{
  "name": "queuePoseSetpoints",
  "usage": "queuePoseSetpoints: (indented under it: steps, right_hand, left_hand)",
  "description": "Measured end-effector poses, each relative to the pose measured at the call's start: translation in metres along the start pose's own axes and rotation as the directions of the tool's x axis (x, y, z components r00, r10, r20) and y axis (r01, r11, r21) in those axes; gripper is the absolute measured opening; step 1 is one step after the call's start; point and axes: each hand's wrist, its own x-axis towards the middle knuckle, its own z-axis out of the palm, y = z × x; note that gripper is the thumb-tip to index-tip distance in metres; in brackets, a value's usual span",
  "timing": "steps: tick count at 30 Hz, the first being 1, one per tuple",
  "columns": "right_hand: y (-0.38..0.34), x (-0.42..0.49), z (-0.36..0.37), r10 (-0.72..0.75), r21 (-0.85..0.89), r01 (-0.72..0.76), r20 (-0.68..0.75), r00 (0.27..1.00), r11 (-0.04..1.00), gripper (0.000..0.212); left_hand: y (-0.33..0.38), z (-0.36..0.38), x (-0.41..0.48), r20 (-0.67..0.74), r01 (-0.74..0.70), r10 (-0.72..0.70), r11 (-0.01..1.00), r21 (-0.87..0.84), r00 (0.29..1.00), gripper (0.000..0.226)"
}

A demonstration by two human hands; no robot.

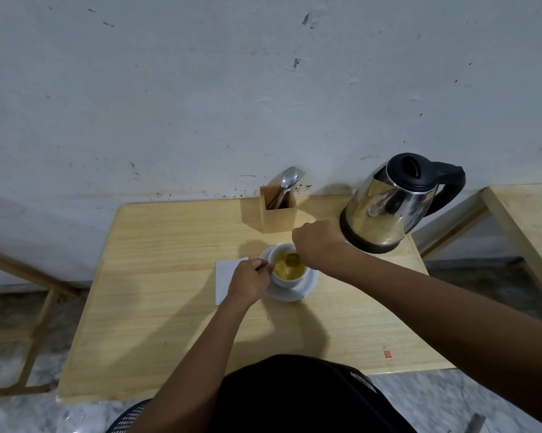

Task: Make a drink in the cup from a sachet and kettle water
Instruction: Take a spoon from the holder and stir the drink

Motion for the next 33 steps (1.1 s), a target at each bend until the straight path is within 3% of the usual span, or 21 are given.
queuePoseSetpoints:
  steps: [8,20,27,33]
  right_hand:
    - [-0.007,-0.005,0.006,-0.001,0.129,-0.001,0.019,1.000,0.992,0.021]
    - [0.004,-0.025,0.031,0.173,0.147,-0.163,-0.059,0.983,0.976,0.015]
    - [0.023,-0.058,0.065,0.244,0.420,-0.117,-0.264,0.933,0.900,0.030]
    - [0.013,-0.082,0.105,0.381,0.652,-0.100,-0.307,0.872,0.752,0.026]
  left_hand:
    - [0.003,-0.001,-0.002,0.015,0.025,-0.025,1.000,-0.003,1.000,0.026]
    - [0.006,-0.002,-0.005,-0.019,-0.032,0.032,0.999,0.005,0.999,0.025]
    - [0.007,-0.004,-0.005,-0.007,-0.058,0.058,0.998,0.012,0.998,0.022]
    - [0.010,-0.003,-0.006,-0.019,-0.064,0.065,0.998,0.015,0.998,0.024]
